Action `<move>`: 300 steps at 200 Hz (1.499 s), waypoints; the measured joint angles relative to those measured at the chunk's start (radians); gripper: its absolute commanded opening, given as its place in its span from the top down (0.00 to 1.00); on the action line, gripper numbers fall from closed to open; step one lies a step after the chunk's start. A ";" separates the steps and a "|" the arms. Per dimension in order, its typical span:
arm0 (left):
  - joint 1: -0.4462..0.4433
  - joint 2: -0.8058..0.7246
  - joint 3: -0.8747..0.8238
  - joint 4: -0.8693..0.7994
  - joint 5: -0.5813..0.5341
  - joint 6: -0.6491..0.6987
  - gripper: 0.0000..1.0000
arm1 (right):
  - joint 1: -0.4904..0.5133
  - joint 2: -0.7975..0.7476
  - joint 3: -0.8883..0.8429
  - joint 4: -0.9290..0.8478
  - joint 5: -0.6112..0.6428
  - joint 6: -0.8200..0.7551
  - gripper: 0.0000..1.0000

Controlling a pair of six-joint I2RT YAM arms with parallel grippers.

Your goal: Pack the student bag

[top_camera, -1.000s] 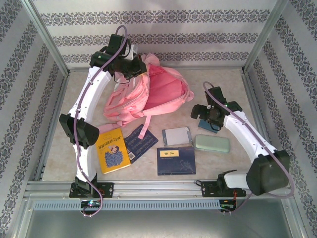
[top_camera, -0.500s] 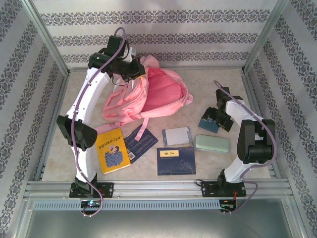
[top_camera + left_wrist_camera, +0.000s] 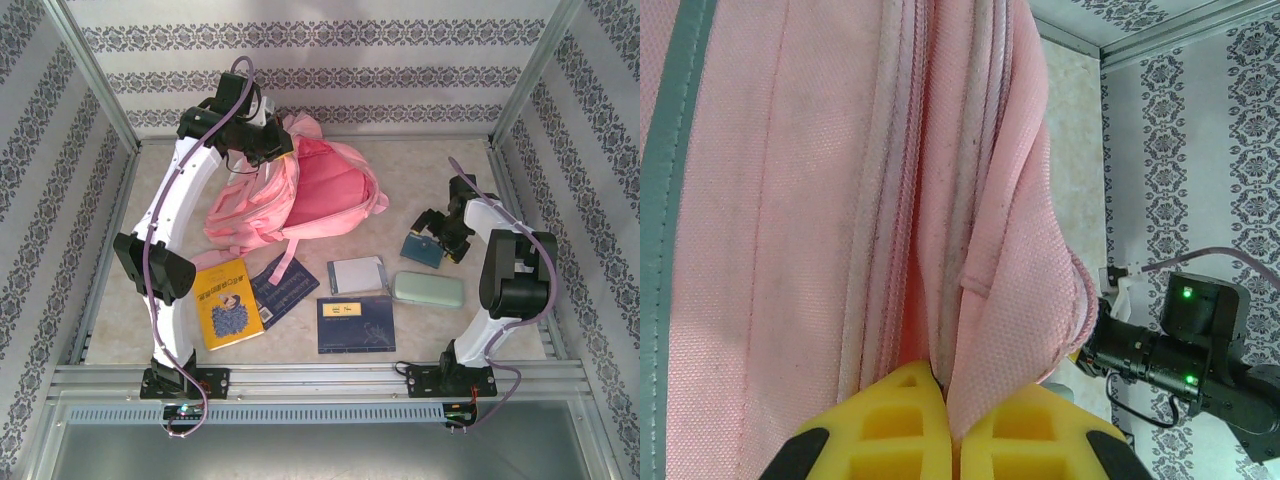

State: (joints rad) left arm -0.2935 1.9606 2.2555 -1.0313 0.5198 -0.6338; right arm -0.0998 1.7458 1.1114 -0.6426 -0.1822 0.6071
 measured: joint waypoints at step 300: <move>0.000 -0.021 -0.038 0.003 0.015 -0.003 1.00 | 0.013 0.101 0.070 0.054 -0.074 -0.037 0.02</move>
State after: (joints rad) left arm -0.2932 1.9400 2.2177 -1.0286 0.5346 -0.6369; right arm -0.0872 1.8473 1.1812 -0.5888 -0.2562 0.5705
